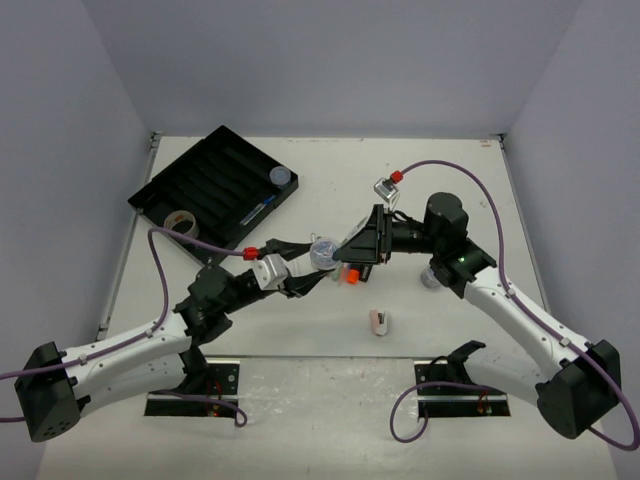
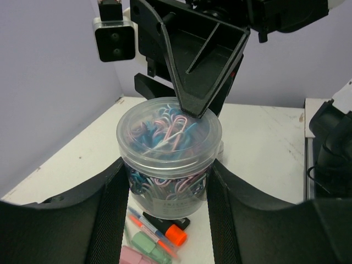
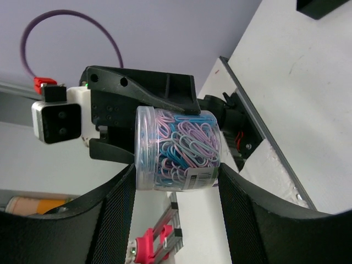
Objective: Sort the stationery into containers
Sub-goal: Place the stationery in the storage box.
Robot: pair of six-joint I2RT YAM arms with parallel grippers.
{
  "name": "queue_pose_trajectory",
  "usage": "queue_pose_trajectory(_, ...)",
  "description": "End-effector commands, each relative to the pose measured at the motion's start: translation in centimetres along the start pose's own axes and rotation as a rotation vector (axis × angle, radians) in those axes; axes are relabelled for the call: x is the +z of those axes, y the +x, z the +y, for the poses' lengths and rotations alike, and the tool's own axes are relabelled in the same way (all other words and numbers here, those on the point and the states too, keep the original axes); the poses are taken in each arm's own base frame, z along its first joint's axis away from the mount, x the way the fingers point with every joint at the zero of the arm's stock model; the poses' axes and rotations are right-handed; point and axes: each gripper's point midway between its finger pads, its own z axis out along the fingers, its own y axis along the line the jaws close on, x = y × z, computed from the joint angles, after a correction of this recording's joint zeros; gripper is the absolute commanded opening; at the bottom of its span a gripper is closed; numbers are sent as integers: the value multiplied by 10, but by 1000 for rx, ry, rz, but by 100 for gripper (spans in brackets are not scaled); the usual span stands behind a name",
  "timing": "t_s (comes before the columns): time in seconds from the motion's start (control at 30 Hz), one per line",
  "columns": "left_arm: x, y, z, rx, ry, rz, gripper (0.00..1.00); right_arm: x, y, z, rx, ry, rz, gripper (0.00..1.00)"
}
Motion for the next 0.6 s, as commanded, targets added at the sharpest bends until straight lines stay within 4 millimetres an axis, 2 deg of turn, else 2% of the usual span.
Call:
queue_pose_trajectory(0.0, 12, -16, 12, 34, -38, 14, 52, 6, 3, 7, -84, 41, 5, 0)
queue_pose_trajectory(0.1, 14, -13, 14, 35, -40, 50, 56, 4, 0, 3, -87, 79, -14, 0)
queue_pose_trajectory(0.27, 17, -10, 9, 34, -6, 72, 77, 3, -3, 1, -90, 105, -38, 0)
queue_pose_trajectory(0.43, 18, -8, 9, 34, -2, 71, 77, 3, -3, 0, -94, 110, -39, 0)
queue_pose_trajectory(0.57, 18, -11, 9, 34, -1, 65, 65, 2, -5, -5, -99, 137, -53, 0)
